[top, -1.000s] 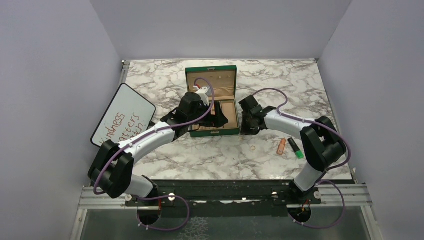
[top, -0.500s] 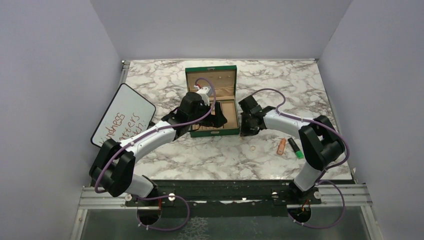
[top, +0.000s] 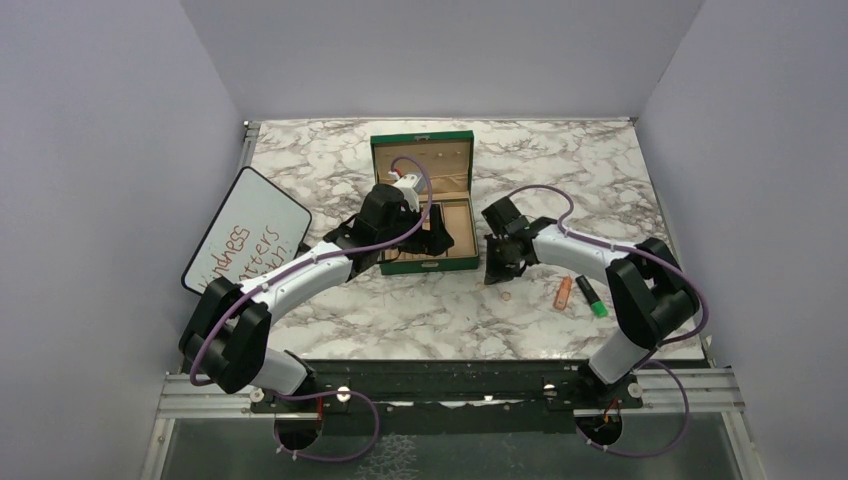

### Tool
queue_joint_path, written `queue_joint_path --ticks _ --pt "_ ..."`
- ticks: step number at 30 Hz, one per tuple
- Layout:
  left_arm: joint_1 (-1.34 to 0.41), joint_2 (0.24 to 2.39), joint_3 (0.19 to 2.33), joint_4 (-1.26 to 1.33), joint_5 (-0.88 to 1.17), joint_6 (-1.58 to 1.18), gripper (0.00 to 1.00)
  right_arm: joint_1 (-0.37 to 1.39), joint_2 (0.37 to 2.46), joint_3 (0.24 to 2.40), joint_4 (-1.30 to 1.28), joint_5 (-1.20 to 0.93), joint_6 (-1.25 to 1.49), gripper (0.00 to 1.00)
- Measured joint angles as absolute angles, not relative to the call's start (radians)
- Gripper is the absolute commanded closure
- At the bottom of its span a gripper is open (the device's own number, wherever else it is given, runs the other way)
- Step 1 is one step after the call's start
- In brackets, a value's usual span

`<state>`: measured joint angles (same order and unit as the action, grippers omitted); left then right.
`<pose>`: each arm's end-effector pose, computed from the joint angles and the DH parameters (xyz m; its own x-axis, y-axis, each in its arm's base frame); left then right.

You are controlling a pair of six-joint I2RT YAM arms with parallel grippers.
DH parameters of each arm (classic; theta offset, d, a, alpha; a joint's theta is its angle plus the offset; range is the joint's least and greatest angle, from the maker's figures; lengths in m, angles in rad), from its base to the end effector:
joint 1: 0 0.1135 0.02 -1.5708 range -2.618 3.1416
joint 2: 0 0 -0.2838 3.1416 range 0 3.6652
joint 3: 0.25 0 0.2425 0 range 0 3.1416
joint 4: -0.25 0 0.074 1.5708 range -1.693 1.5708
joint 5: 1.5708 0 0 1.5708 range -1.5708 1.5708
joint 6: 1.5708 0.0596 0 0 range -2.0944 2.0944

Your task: Organize the mixed jewelry

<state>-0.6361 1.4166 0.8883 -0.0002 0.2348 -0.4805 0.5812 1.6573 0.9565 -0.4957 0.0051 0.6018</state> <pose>0.2520 -0.2034 0.2608 -0.7014 -0.0408 -0.7116 0.4682 0.7264 -0.5032 0.2606 0.1708 0.1662 -0.9512 0.0525 -0.3041 -0.0109 0.9791 0.2031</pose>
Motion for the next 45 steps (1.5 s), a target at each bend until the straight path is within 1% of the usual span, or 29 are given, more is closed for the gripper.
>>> queue_joint_path --ticks 4,11,19,28,39,45 --pt "-0.636 1.417 0.888 0.000 0.235 -0.480 0.17 0.581 1.643 0.955 -0.501 -0.003 0.588 0.83" --pt "-0.636 1.415 0.888 0.000 0.234 -0.480 0.17 0.581 1.619 0.955 -0.499 -0.032 0.555 0.76" --pt "-0.636 1.415 0.885 0.001 0.234 -0.482 0.17 0.581 1.617 0.955 -0.495 -0.072 0.538 0.76" --pt "-0.636 1.415 0.880 0.001 0.234 -0.482 0.17 0.582 1.663 0.955 -0.493 -0.080 0.533 0.79" --pt "-0.636 1.415 0.880 0.001 0.235 -0.483 0.17 0.598 1.704 0.994 -0.503 -0.071 0.530 0.98" --pt "-0.636 1.392 0.878 0.016 0.248 -0.492 0.14 0.601 1.695 0.987 -0.495 -0.059 0.546 0.99"
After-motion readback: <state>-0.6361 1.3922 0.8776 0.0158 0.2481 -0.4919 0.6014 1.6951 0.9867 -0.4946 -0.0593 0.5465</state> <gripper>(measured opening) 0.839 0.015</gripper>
